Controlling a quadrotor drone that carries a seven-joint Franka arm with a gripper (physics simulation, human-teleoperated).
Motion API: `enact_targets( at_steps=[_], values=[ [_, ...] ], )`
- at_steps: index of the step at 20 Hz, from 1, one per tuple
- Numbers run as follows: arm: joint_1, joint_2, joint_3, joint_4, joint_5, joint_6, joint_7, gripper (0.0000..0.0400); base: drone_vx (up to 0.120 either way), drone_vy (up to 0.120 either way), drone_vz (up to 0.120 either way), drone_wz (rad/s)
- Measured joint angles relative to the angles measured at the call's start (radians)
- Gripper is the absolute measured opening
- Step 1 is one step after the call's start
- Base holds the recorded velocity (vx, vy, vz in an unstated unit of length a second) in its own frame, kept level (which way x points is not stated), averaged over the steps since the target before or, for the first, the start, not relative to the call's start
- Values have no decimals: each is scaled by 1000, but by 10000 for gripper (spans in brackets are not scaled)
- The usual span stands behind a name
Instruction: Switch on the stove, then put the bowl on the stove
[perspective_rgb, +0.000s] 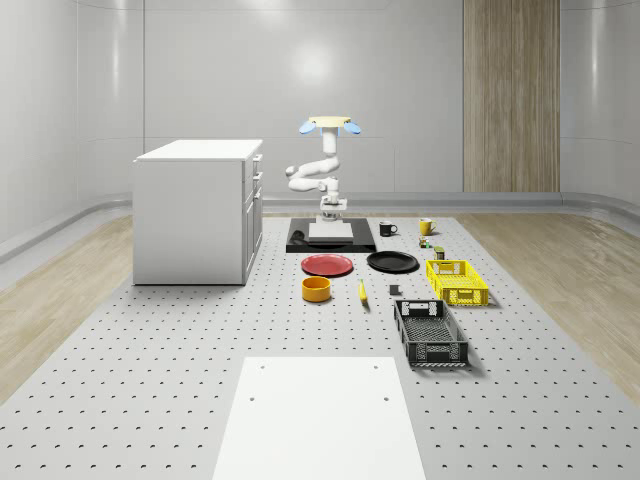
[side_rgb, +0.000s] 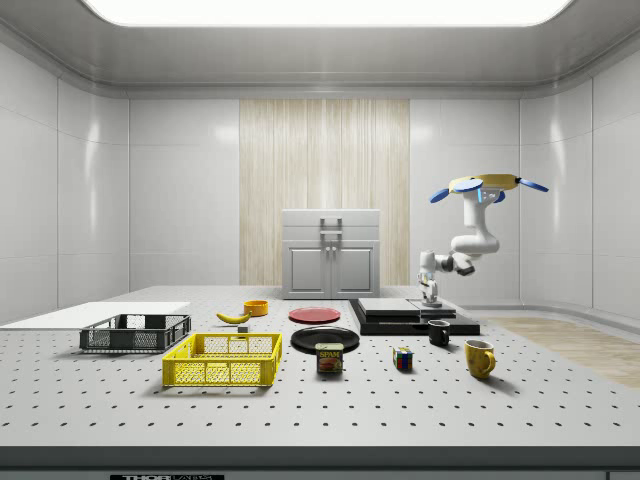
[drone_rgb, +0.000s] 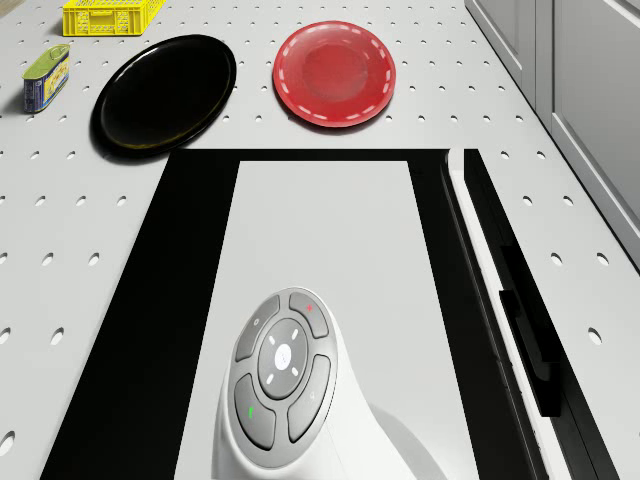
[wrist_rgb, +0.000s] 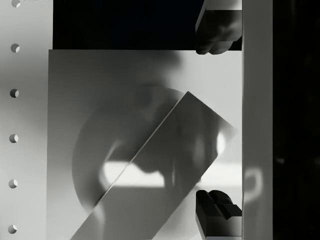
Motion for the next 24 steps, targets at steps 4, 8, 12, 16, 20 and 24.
enact_targets(
  at_steps=[4, 8, 12, 16, 20, 24],
  values=[
    [-7, -2, 2, 0, 2, 1, 12, 400, 0, 0, 0, 0],
    [-12, -6, 3, 0, 4, 4, 18, 400, 0, 0, 0, 0],
    [-14, -8, 15, -3, 16, 2, 24, 400, 0, 0, 0, 0],
    [-16, -5, 54, -16, 54, -16, 32, 400, 0, 0, 50, 0],
    [-20, -6, 79, -22, 79, -23, 38, 400, 50, -50, 120, 0],
    [-23, -10, 91, -24, 92, -22, 43, 400, 90, -120, 90, 0]
  ],
)
